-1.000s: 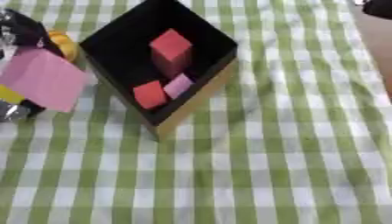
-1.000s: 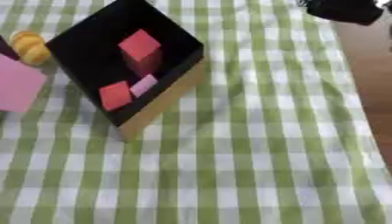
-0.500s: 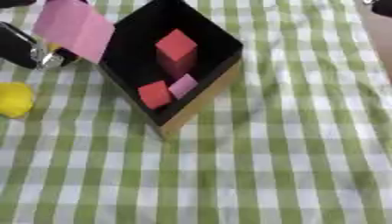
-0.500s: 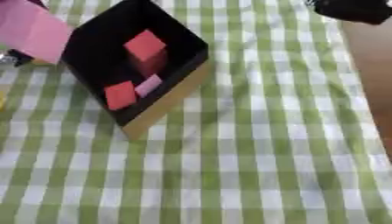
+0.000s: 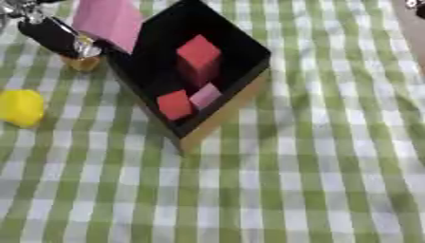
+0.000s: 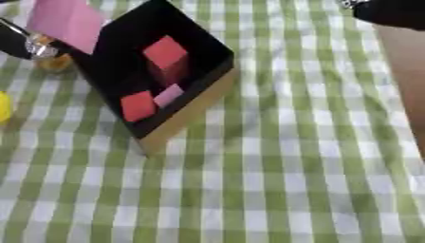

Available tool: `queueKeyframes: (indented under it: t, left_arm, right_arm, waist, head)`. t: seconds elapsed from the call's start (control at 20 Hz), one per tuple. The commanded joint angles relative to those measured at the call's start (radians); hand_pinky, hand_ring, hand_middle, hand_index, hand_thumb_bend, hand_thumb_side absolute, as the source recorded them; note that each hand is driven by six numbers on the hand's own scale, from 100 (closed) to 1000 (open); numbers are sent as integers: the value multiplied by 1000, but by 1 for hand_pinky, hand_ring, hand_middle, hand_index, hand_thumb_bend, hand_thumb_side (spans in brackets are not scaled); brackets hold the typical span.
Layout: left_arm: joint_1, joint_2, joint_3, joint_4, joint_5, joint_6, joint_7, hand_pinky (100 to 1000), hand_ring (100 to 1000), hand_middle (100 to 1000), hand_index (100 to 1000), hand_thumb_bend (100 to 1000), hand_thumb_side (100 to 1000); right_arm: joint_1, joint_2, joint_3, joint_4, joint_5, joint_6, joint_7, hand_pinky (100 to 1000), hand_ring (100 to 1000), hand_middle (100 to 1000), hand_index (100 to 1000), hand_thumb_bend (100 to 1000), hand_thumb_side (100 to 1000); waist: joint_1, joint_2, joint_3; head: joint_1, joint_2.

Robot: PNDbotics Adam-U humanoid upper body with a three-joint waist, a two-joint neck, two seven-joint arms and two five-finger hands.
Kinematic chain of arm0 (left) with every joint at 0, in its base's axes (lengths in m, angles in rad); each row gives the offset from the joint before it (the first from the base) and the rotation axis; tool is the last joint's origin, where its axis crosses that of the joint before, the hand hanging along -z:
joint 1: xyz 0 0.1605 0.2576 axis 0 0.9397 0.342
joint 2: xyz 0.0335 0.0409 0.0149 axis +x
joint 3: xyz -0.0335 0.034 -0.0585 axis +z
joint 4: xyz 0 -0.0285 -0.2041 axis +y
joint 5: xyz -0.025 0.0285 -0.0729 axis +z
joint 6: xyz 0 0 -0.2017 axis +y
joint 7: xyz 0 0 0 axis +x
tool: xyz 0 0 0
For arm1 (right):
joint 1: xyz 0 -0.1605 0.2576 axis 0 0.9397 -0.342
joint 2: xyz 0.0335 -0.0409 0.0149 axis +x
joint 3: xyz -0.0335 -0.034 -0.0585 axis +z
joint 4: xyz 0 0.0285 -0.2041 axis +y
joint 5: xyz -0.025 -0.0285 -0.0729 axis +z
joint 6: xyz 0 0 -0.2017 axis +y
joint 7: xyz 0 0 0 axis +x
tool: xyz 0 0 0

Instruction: Pick up objects on the table and place them in the box.

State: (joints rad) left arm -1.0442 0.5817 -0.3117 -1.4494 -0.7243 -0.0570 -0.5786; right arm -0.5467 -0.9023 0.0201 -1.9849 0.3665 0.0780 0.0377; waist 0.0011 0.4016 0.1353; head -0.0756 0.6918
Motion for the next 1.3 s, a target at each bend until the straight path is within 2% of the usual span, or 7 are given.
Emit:
queueKeyframes:
  t: [0.05,0.45,0.75,0.95,1.1,1.2,1.3]
  left_arm:
    - [-35,-9,3,28,-17,-9,17,834,744,665,737,225,192]
    - [-71,-64,-9,80,-19,-27,29,832,741,663,735,229,224]
    - [-83,-93,-25,111,-32,-36,13,837,750,676,746,287,273]
    - [-78,-100,-31,143,-55,-41,-24,876,812,751,823,413,386]
    - [-75,-98,-28,155,-87,-41,-44,937,887,830,898,567,493]
    - [-74,-96,-26,156,-115,-44,-47,954,903,846,913,621,544]
    - [-72,-93,-24,155,-137,-45,-51,960,911,854,920,634,571]
  right_arm:
    - [-16,-19,-5,-15,-7,-3,0,788,703,611,849,100,468]
    - [-21,-13,-4,-15,-8,0,2,788,701,609,849,100,472]
    - [-24,-8,-3,-15,-11,2,4,787,700,608,848,100,476]
    - [-22,-6,-5,-15,-12,4,1,787,699,607,848,100,478]
    - [-21,-5,-7,-15,-13,4,-1,787,699,607,848,100,477]
    - [-19,-5,-8,-15,-14,4,-1,787,698,606,848,100,478]
    - [-17,-4,-8,-15,-14,5,-1,786,698,606,848,100,478]
  waist:
    - [0,-19,-4]
    - [4,-13,-17]
    - [10,-9,-27]
    - [13,-7,-34]
    - [15,-8,-36]
    - [16,-8,-36]
    - [17,-9,-36]
  head:
    - [3,-19]
    - [-2,-28]
    - [-6,-29]
    - [-7,-28]
    - [-7,-25]
    - [-6,-23]
    - [-1,-20]
